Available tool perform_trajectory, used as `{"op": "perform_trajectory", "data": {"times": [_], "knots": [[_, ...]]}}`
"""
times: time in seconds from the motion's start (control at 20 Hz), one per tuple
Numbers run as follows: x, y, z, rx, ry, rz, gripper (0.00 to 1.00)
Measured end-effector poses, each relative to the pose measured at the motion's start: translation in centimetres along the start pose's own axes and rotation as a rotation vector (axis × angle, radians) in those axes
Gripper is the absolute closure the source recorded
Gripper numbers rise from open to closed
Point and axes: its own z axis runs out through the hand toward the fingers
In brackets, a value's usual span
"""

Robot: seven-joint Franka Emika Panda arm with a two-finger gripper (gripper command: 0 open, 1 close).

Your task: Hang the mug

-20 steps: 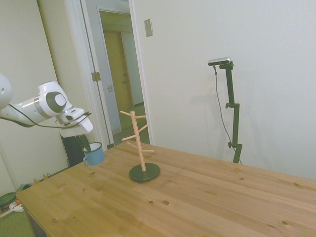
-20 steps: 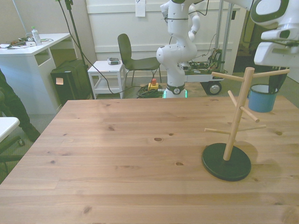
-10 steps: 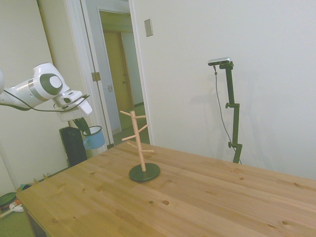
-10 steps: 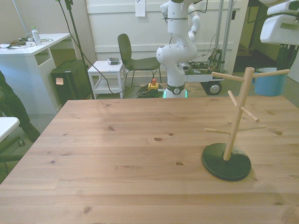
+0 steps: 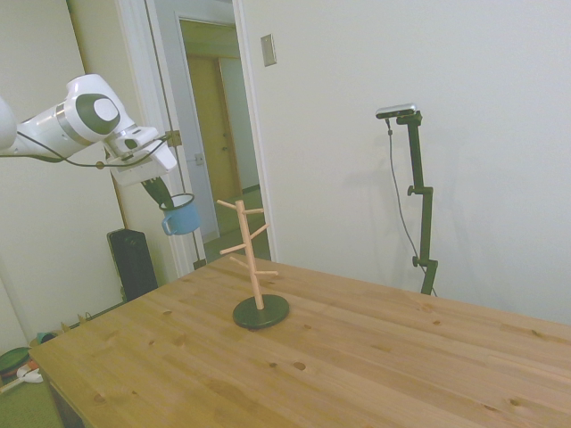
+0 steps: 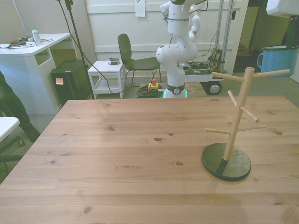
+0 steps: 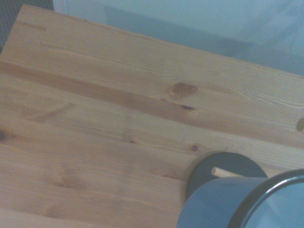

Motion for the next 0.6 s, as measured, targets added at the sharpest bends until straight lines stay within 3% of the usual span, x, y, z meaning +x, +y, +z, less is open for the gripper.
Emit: {"op": "perform_trajectory", "data": {"times": [0.6], "knots": [[5.9, -2.1, 0.8, 0.006, -0.024, 0.023, 1.00]]}}
